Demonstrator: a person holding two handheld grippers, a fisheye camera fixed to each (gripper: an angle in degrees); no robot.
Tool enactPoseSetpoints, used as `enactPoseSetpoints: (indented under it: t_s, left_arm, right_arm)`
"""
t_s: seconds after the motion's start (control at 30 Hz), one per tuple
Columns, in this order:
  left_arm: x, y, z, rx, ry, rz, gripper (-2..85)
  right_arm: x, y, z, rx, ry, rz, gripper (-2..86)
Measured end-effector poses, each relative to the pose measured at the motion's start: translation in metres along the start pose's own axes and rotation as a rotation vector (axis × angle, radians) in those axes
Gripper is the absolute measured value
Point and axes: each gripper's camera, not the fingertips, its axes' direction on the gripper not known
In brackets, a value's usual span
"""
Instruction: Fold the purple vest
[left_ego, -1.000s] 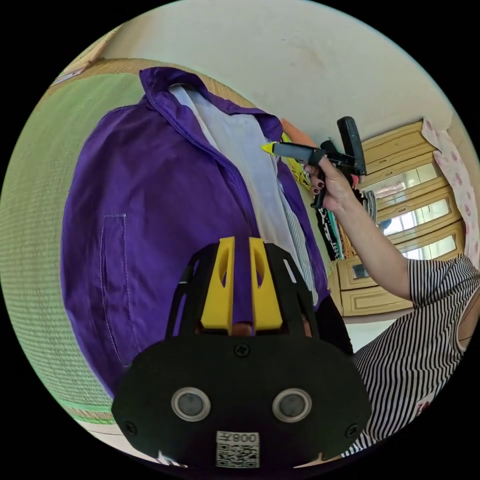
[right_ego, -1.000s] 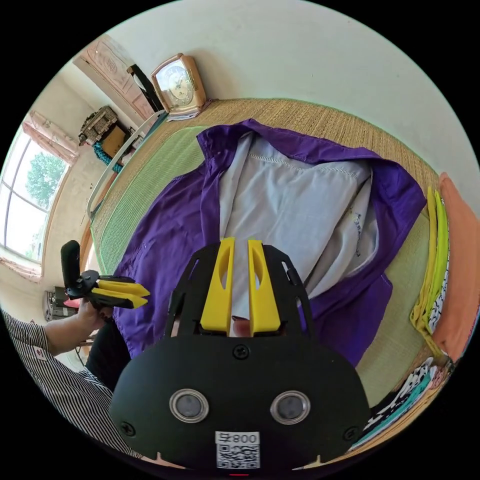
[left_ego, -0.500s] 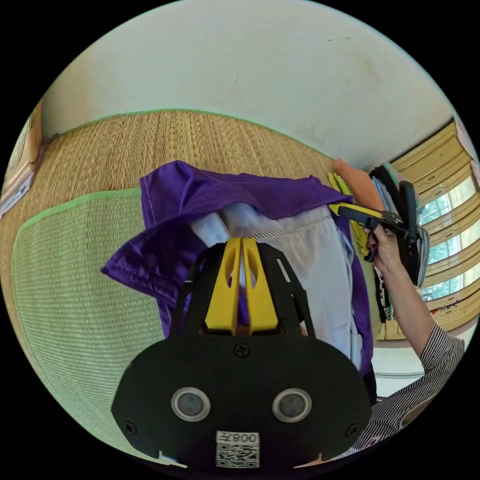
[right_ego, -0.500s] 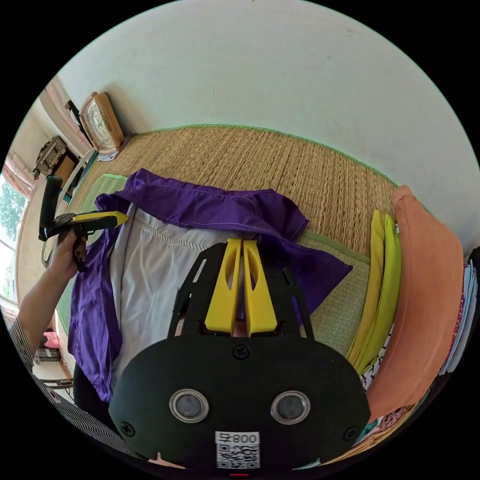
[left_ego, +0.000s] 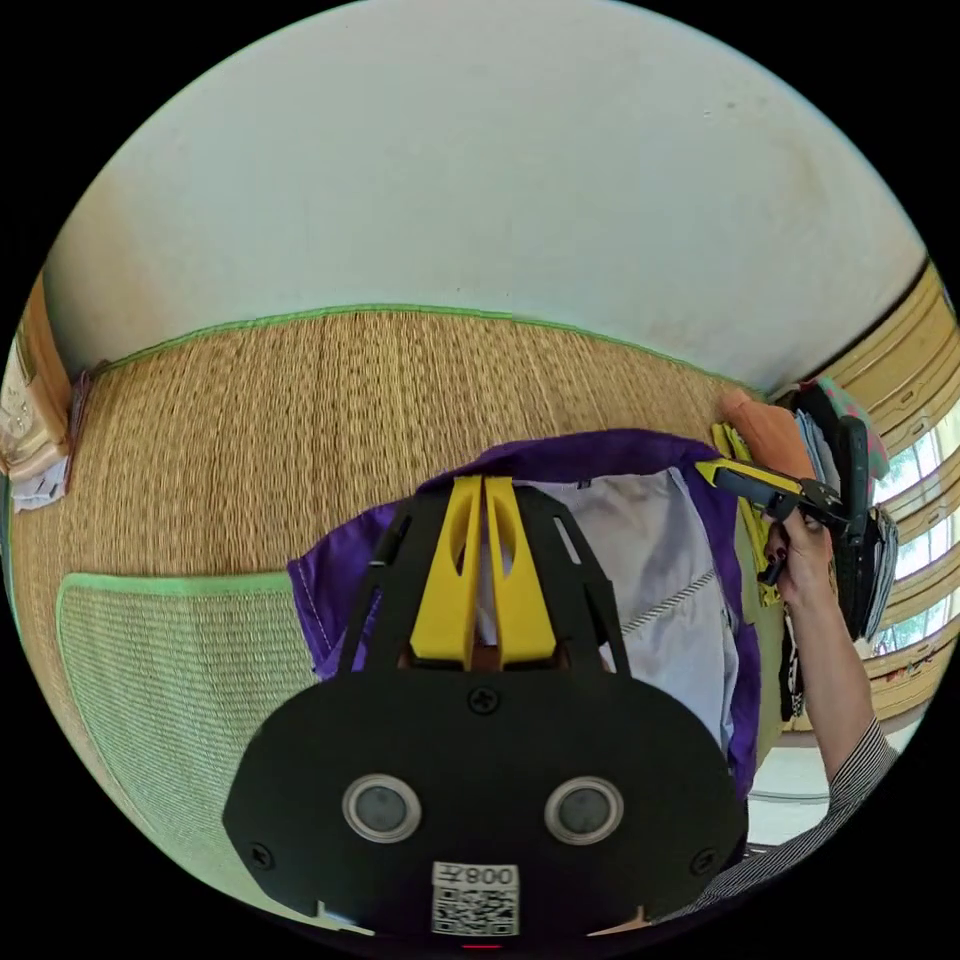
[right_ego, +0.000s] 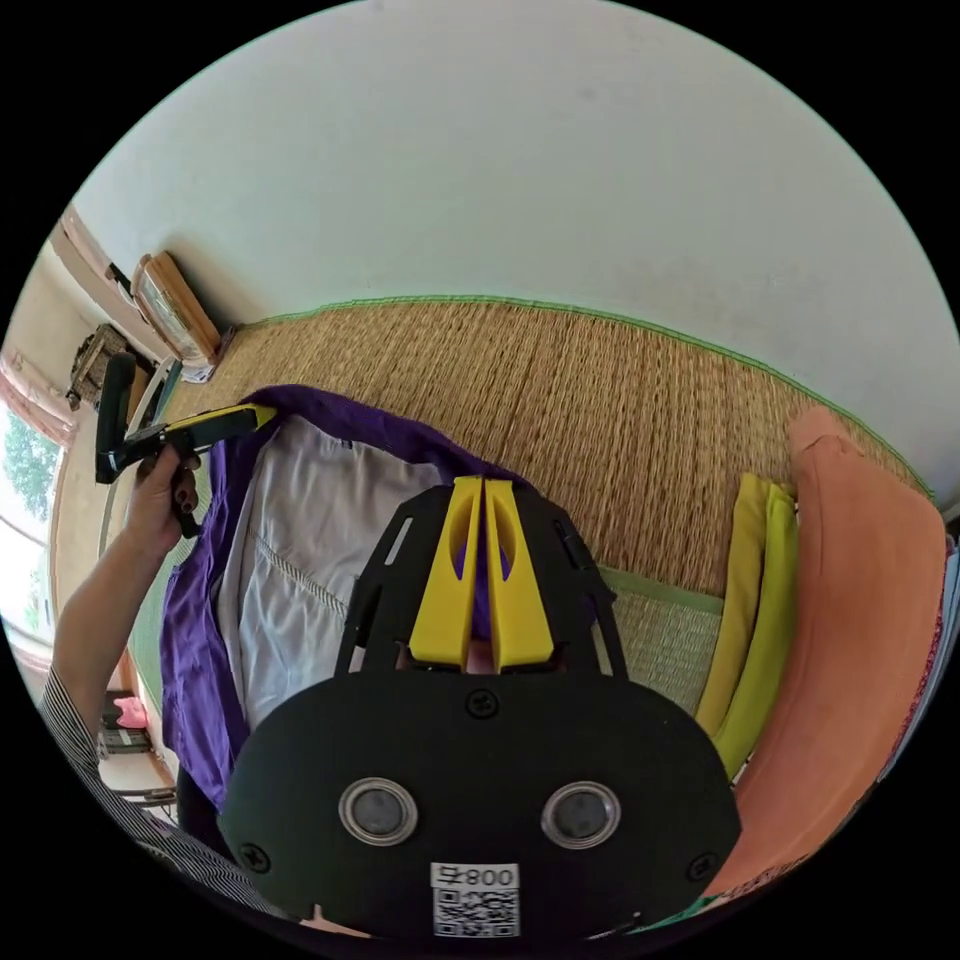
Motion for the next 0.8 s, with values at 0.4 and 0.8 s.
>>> enactPoseSetpoints:
  t_s: [0.4,0.8]
  left_arm:
    - [-0.025,0.082,-0.059,0.174,0.427,0.084,6.4]
    - [0.006,0.332,-0.051,-0.032,0.525,-0.107,8.3]
  right_arm:
    - [-0.004,0.026,-0.008,0.045,-0.187,-0.017,3.4]
    - [-0.233,0.115,-0.006,0.043,-0.239,-0.473,7.8]
